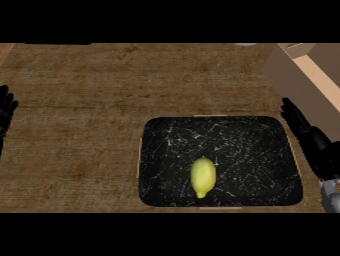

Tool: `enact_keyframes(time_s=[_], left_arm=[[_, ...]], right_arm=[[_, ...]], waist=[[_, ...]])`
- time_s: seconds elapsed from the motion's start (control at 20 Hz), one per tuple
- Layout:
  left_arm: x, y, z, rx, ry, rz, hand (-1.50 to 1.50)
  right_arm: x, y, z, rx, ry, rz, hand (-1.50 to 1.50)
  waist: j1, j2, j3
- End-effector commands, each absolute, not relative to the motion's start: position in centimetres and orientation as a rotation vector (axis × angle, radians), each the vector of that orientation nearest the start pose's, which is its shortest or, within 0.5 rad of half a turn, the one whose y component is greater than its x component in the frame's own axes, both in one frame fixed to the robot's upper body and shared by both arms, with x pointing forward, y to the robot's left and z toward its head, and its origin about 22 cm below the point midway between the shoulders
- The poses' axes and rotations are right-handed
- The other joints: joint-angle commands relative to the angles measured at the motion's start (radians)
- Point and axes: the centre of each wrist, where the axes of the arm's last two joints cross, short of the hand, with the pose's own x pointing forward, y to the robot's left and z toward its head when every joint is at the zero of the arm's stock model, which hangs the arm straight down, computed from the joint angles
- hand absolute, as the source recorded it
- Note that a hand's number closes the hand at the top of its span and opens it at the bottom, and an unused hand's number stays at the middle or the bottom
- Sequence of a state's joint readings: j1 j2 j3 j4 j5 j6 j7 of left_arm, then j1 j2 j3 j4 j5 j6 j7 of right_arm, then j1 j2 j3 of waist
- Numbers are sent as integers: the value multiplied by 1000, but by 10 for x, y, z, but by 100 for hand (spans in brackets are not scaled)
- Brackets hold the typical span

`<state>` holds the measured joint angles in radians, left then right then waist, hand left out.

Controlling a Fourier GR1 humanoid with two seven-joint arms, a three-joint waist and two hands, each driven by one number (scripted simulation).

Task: Pick the lemon from the tray and place it in the cardboard box

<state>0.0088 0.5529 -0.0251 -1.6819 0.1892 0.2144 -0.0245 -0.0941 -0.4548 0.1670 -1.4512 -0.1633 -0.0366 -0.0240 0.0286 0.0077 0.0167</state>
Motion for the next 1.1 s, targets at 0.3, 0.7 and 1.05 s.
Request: enact_keyframes(time_s=[0.3, 0.7, 1.05], left_arm=[[218, 332, 33, 229, -1430, 78, 0], [225, 329, 44, 117, -1432, 106, 0], [228, 332, 50, 120, -1437, 111, 0]], right_arm=[[247, -294, 91, -663, -2159, 248, -150], [161, -206, 75, -599, -2679, 138, -150], [85, -223, 20, -944, -2212, 628, -150]], waist=[[-166, -59, -32], [-107, -29, -17], [-117, -17, -25]])
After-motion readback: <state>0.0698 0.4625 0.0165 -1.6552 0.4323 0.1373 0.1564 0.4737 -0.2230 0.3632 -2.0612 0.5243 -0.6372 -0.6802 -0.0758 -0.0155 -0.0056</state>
